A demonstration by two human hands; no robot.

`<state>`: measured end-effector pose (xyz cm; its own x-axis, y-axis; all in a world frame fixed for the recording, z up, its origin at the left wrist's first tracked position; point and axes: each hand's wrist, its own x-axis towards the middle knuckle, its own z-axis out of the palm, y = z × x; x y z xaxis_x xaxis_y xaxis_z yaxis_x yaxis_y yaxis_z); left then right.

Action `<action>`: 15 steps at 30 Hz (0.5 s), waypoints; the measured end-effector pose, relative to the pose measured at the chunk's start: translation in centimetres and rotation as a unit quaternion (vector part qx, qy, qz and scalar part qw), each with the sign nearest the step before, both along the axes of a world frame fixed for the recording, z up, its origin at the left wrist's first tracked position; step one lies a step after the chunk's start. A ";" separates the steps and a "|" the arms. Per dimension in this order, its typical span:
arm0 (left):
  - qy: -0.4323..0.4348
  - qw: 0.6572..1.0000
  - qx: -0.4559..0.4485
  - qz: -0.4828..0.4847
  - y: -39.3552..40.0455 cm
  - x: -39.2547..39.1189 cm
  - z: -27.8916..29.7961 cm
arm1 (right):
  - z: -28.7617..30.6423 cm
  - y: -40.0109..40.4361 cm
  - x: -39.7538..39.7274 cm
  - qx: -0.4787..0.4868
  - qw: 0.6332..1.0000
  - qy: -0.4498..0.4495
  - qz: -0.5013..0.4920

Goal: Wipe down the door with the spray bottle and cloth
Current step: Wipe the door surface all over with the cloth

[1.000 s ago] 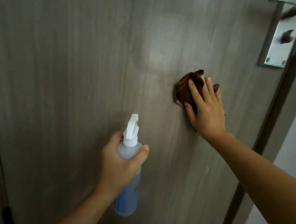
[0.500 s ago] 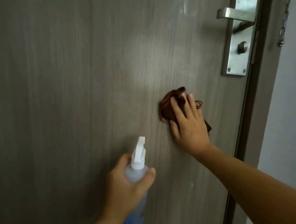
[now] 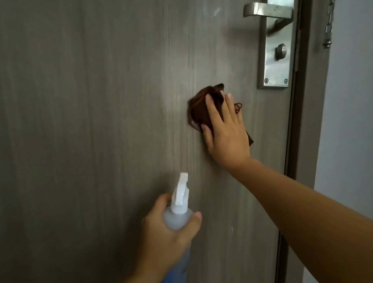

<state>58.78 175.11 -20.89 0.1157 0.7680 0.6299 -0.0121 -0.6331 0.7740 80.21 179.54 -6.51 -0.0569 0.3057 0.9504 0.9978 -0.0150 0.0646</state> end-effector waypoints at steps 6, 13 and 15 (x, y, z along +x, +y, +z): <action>0.008 1.000 0.021 -0.011 0.1 2.0 0.1 | -3.7 -1.6 4.3 -0.037 0.998 -0.060 -0.001; 0.008 0.999 0.033 -0.017 -0.3 2.6 0.8 | -8.5 -0.9 3.1 0.052 0.982 0.171 0.068; 0.010 0.999 0.038 -0.026 -0.5 2.6 1.1 | -10.9 -0.8 2.3 0.077 0.956 0.270 0.081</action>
<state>61.35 174.63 -19.81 0.1666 0.7106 0.6835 -0.0321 -0.6890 0.7241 82.47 178.74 -17.43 0.4202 0.1890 0.8875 0.8749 0.1749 -0.4515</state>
